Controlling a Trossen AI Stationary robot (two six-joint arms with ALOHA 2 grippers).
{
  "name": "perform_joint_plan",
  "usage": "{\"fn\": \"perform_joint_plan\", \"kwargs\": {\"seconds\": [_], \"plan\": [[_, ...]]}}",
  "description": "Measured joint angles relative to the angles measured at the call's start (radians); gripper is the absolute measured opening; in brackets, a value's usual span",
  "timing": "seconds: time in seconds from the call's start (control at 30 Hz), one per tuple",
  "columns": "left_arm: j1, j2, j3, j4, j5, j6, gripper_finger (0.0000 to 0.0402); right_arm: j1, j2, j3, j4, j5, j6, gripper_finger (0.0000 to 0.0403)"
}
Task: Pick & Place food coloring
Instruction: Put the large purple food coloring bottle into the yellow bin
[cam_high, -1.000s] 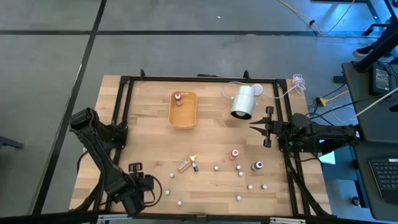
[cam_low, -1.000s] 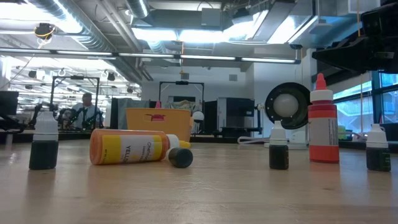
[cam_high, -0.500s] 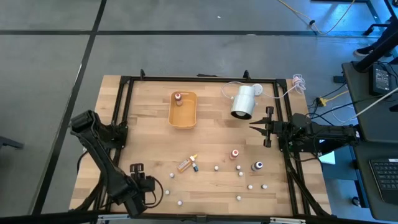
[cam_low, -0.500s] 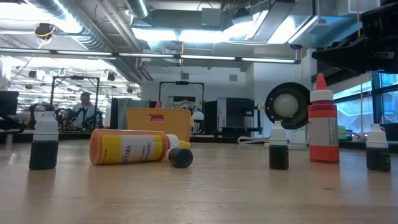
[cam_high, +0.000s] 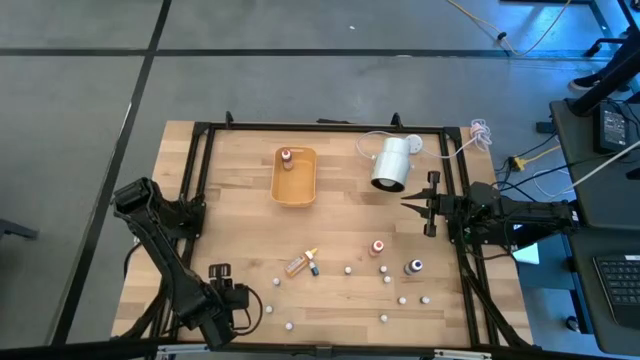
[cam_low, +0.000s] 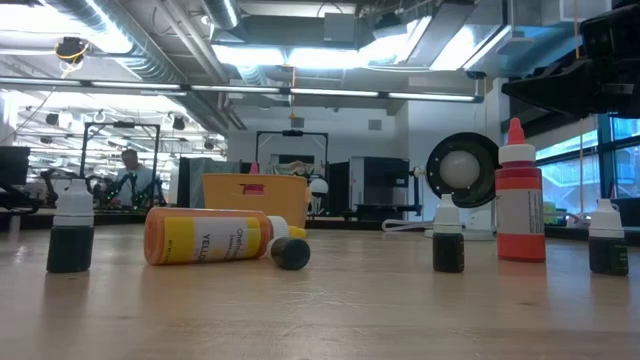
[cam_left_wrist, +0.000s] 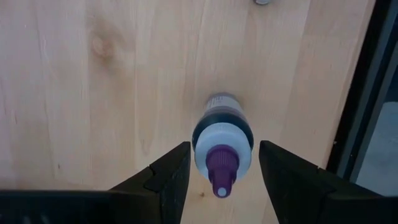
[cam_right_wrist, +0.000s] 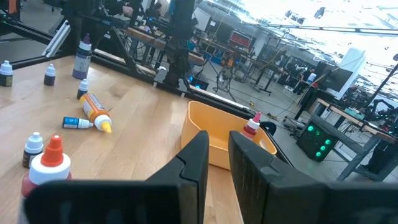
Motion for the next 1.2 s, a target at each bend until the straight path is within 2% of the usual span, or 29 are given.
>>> {"fn": "perform_joint_plan", "kwargs": {"seconds": [0.47, 0.63, 0.93, 1.07, 1.2], "plan": [[0.000, 0.000, 0.000, 0.000, -0.018, 0.000, 0.0183, 0.000, 0.000, 0.000, -0.005, 0.000, 0.000, 0.0067], [0.000, 0.000, 0.000, 0.000, 0.002, 0.004, 0.0168, 0.000, 0.000, 0.000, -0.005, 0.000, 0.000, 0.0067], [0.000, -0.002, 0.000, 0.000, -0.001, 0.034, 0.0118, 0.000, 0.000, 0.000, -0.005, 0.001, 0.000, 0.0067], [0.000, -0.002, 0.000, 0.000, -0.003, 0.025, 0.0117, 0.000, 0.000, 0.000, -0.005, 0.001, 0.000, 0.0067], [0.017, -0.002, 0.000, -0.011, -0.024, -0.049, 0.0122, 0.000, 0.000, 0.000, -0.005, 0.001, 0.000, 0.0067]]}}
